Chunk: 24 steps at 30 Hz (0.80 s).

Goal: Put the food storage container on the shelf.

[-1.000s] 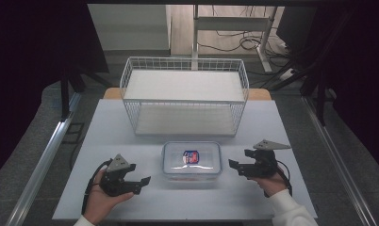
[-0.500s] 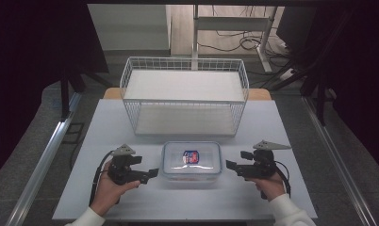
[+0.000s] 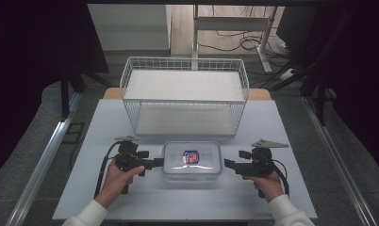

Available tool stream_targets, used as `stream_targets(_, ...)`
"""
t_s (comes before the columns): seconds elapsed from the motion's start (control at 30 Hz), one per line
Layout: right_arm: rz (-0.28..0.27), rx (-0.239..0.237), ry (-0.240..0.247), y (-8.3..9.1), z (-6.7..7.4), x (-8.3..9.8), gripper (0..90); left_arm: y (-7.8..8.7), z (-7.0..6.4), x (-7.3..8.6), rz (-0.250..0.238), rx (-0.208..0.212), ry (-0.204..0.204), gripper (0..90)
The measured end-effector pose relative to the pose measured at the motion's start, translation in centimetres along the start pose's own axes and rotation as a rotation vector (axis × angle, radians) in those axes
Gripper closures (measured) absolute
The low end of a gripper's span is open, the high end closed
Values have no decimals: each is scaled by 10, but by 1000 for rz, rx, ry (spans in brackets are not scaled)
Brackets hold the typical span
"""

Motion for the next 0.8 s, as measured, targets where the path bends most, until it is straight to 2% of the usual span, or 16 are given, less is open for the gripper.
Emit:
stream_targets(0.03, 3, -1, -3, -2, 0, 0, 167, -5, 2, -3, -5, 40, 48, 66)
stream_targets(0.1, 6, -4, -2, -3, 0, 0, 167, -9, 4, -5, -2, 48, 61, 73)
stream_targets(0.33, 16, -11, -3, -6, 1, 0, 165, -29, 6, -2, 43, 79, 80, 106)
stream_targets(0.5, 27, -14, -6, -10, 0, 1, 161, -35, 6, 2, 70, 93, 91, 123)
stream_targets(0.67, 50, -56, -49, -22, 1, 1, 148, -39, 4, 2, 67, 122, 117, 153)
stream_targets(0.8, 71, -86, -89, -34, 6, 0, 141, -43, 2, 6, 87, 120, 120, 178)
Point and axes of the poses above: each handheld gripper's, and its own axes: y roughly backward along the jaws, x roughly out of its underside, z roughly to its left, the point moved 9 cm from there along -y, roughly forward along the jaws, and after that the axes turned 3 degrees about -z, right-handed, at the moved point
